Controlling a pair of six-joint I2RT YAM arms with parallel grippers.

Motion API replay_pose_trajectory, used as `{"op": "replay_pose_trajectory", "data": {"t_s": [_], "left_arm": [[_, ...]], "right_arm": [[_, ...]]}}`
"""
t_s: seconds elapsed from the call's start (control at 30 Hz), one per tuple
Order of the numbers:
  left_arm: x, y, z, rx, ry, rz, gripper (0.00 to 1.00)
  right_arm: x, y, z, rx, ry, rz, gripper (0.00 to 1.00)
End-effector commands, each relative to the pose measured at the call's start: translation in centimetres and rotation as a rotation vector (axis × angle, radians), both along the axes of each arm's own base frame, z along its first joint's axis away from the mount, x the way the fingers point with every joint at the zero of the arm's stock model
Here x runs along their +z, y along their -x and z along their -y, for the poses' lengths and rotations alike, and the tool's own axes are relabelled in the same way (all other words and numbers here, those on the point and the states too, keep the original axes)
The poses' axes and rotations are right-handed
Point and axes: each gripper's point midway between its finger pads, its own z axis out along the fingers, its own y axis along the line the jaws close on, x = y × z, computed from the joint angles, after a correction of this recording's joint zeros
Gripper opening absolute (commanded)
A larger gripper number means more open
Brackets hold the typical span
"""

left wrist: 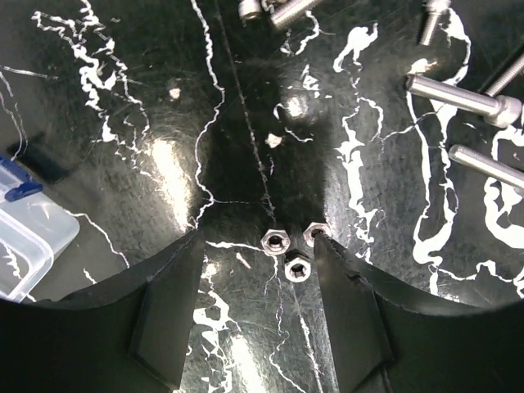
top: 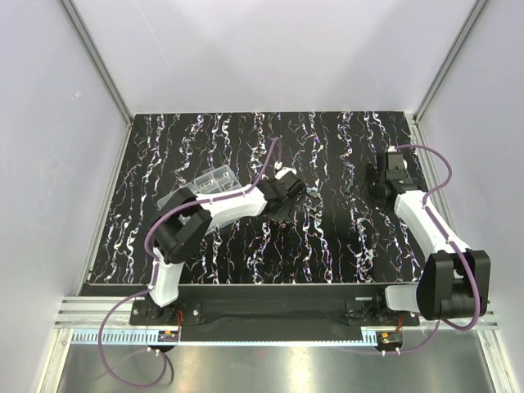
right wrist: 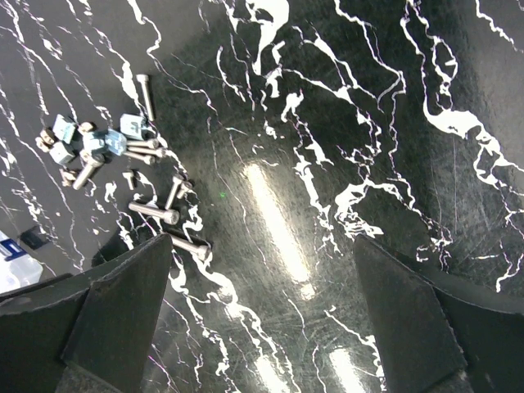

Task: Sort the screws and nuts into containers

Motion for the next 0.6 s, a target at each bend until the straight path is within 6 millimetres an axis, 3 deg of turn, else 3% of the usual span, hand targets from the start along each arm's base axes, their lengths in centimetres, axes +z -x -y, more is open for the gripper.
{"op": "replay_pose_trajectory", "data": {"t_s": [0.0, 0.27, 0.57], "left_arm": [[2.7, -1.6, 1.4, 0.054, 0.064, 0.049, 0.6], [-0.2, -0.8, 0.3, 0.152, 0.005, -0.003, 0.57], [-0.7, -0.7, -0.6, 0.218, -0.051, 0.005, 0.54]], "right_arm": [[0.9, 0.1, -0.3, 0.019, -0.005, 0.038, 1.0], [0.8, 0.2, -0.3, 0.017, -0.008, 0.046, 1.0], [0.5, 0.2, -0.7, 0.03, -0.029, 0.041, 1.0]]}}
